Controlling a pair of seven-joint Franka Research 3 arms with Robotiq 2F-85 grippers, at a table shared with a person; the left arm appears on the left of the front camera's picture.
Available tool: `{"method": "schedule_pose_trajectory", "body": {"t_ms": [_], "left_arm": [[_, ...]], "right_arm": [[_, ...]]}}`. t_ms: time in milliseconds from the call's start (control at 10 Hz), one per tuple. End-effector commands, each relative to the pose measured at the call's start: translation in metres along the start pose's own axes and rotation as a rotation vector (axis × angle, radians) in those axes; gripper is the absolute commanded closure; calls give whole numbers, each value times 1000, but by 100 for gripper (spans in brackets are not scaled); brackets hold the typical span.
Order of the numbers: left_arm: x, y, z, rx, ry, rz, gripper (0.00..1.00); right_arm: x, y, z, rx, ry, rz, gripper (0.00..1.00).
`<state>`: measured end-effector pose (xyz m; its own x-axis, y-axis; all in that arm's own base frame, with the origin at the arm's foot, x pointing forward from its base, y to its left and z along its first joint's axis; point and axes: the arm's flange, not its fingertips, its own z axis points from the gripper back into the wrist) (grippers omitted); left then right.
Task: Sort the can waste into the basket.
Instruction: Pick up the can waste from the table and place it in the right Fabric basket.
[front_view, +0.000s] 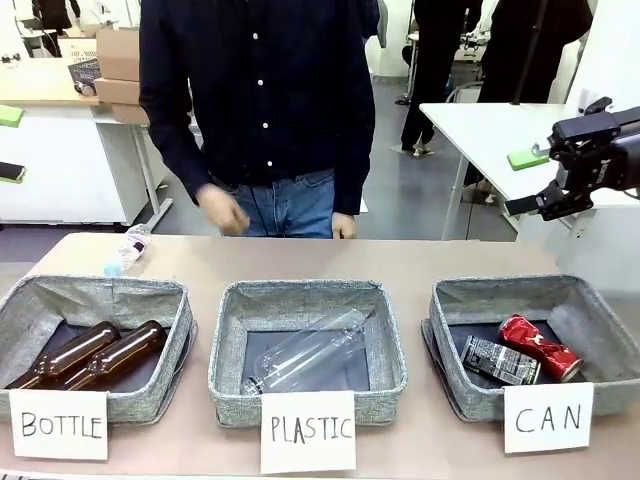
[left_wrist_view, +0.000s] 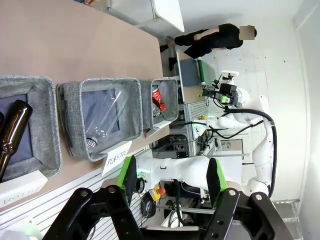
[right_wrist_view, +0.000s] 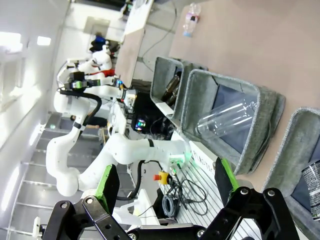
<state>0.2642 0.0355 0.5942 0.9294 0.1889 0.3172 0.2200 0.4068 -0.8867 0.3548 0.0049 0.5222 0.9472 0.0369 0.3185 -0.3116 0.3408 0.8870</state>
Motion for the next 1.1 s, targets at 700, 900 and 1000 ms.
{"method": "schedule_pose_trajectory", "body": {"t_ms": [700,900,1000], "left_arm": [[3,-1,0,-20,1,-18,26],[3,-1,0,-20,1,-18,26],[3,-1,0,-20,1,-18,26]], "right_arm": [[-1,0,-1,-2,4,17,0],[-1,0,-1,-2,4,17,0],[-1,0,-1,-2,4,17,0]]}}
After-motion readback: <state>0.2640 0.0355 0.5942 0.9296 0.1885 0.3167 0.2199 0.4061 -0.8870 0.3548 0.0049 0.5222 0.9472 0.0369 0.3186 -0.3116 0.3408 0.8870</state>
